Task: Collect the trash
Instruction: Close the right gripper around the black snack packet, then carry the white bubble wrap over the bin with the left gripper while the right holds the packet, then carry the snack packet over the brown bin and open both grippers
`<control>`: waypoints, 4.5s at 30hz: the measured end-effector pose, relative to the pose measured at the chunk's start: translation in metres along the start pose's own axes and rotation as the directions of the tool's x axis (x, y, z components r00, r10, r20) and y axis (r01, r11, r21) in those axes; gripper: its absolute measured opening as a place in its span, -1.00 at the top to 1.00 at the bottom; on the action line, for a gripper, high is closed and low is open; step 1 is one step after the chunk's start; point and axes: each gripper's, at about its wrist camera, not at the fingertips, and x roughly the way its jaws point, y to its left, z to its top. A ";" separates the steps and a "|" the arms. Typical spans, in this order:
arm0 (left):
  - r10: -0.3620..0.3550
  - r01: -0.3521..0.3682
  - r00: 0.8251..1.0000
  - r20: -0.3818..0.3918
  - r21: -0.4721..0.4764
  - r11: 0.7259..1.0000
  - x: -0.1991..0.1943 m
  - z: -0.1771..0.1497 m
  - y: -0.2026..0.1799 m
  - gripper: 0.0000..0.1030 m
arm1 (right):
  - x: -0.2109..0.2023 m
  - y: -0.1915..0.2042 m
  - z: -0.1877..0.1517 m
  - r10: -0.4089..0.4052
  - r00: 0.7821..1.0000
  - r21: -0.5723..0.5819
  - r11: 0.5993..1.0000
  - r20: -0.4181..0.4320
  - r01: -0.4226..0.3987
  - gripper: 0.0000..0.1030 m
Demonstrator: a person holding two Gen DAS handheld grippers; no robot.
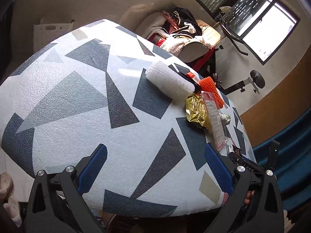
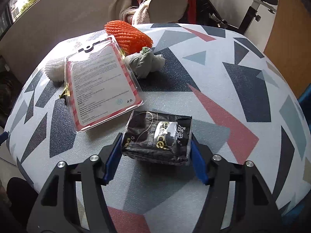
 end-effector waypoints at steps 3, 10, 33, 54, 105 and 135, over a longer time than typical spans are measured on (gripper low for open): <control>-0.031 0.030 1.000 -0.003 -0.054 0.998 0.012 0.018 -0.003 -0.89 | -0.007 -0.009 -0.003 -0.003 1.000 0.027 1.000 0.016 0.003 -0.26; -0.128 0.127 0.992 -0.016 -0.076 0.989 0.051 0.060 -0.024 -0.74 | -0.027 -0.008 -0.009 0.007 0.998 0.000 1.000 0.070 -0.007 -0.26; 0.014 -0.027 0.996 -0.086 -0.145 0.989 0.172 0.130 -0.009 -0.02 | -0.047 -0.025 -0.024 0.004 0.996 -0.013 1.000 0.093 -0.003 -0.26; -0.081 0.100 0.994 -0.071 0.321 0.942 0.012 0.037 -0.075 0.28 | -0.099 0.014 -0.030 0.073 0.985 -0.082 0.995 0.155 -0.060 -0.26; -0.011 0.027 0.999 -0.033 0.521 0.853 -0.083 -0.112 -0.065 -0.66 | -0.118 0.071 -0.112 0.179 0.980 -0.189 0.969 0.083 -0.161 -0.27; 0.065 -0.065 0.998 0.013 0.377 0.924 -0.076 -0.109 -0.020 -0.75 | -0.085 0.145 -0.171 0.214 0.968 -0.405 0.880 -0.133 -0.250 -0.38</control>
